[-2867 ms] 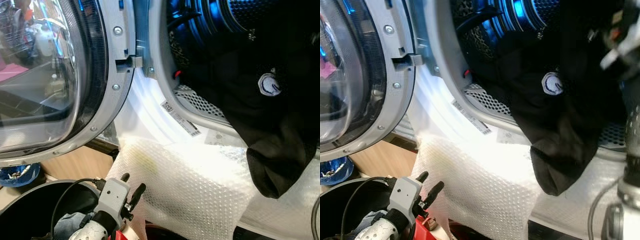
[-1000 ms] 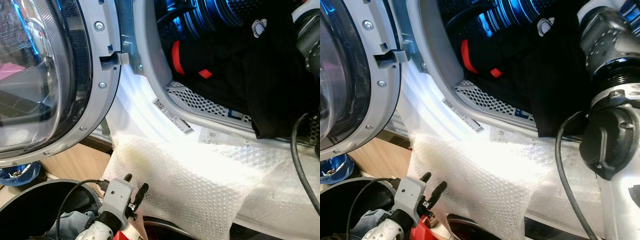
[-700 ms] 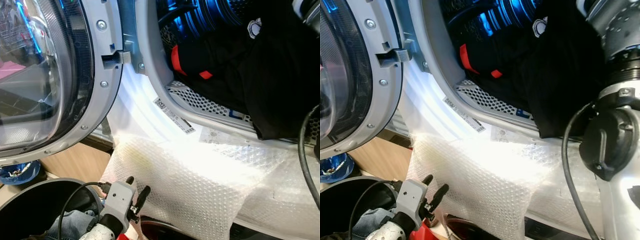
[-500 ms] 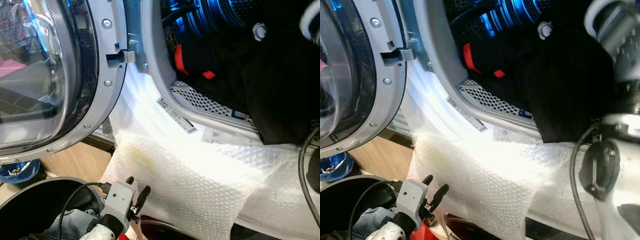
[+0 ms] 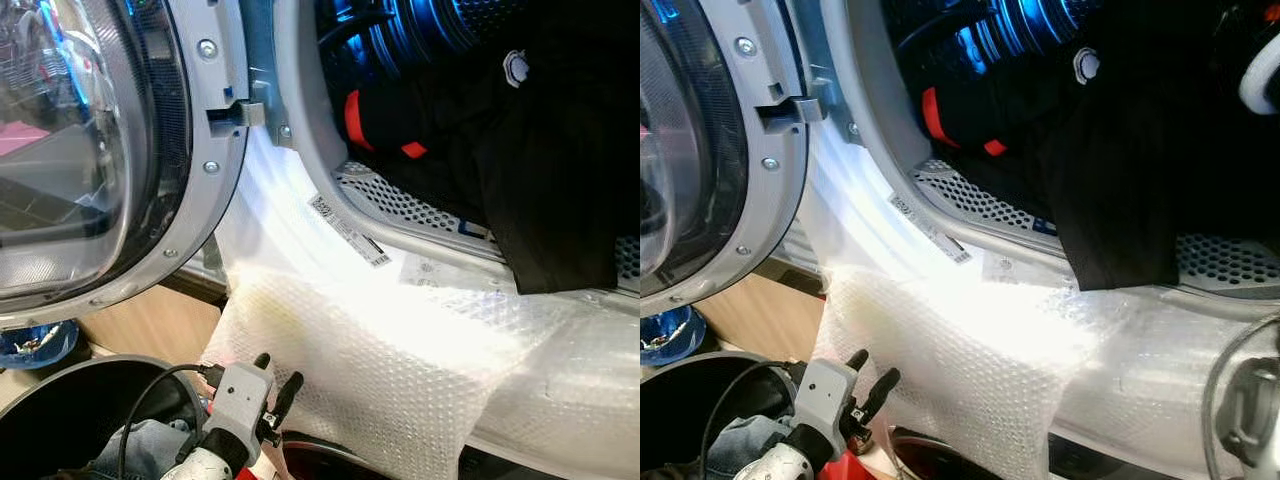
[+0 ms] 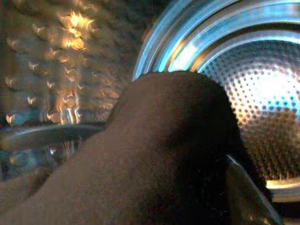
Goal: Clothes washing
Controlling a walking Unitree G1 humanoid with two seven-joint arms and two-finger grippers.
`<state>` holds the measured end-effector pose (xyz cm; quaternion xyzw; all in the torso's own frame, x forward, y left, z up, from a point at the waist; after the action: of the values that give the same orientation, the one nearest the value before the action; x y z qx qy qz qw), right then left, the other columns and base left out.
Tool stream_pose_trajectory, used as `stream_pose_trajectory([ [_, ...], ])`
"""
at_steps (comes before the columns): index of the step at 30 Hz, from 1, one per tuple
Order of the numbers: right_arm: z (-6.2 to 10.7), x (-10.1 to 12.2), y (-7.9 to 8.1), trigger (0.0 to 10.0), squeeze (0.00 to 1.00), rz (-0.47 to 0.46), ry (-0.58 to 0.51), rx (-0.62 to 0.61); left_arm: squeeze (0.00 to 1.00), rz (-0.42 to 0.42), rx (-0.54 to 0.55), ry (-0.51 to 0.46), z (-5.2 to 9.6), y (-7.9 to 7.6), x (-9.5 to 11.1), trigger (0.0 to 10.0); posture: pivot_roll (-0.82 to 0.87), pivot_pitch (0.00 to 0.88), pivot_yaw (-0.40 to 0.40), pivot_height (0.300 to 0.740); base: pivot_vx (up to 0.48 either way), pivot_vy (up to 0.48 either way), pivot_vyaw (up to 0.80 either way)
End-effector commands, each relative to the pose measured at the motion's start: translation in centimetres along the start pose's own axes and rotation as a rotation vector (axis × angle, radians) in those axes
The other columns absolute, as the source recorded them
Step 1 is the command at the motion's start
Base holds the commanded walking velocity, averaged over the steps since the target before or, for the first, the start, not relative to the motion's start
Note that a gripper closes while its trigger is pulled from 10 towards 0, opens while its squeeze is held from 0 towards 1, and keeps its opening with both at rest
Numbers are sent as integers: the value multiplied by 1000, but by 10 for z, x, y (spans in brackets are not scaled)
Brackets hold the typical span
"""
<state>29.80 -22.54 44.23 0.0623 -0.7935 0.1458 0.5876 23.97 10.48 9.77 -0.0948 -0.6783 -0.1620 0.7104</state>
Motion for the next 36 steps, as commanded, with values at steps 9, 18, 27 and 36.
stream_pose_trajectory([
  [9,19,-38,14,10000,294,236,124,59,0,-8,-7,14,2,0,-1,10000,-135,102,-15,740,0,0,0],
  [18,19,-42,-8,10000,1000,217,113,-62,0,-11,-5,11,2,0,-1,10000,-126,94,-13,740,0,0,0],
  [27,19,-46,-14,10000,0,152,102,-68,0,-11,-5,6,1,0,0,10000,-121,89,-14,740,0,0,0],
  [36,21,-56,-31,0,0,173,159,-154,0,-10,-7,2,0,-1,1,10000,-122,89,-17,740,0,0,0],
])
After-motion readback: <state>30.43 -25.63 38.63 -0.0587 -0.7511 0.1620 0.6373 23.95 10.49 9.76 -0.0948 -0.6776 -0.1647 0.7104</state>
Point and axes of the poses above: a point about 5 cm out from each wrist's last joint towards the gripper, its own z axis pointing back from the gripper into the wrist, its own x axis along the axis of the wrist's last joint, y = z × x, the point moved 3 cm from there along -z, pointing out of the wrist towards the gripper
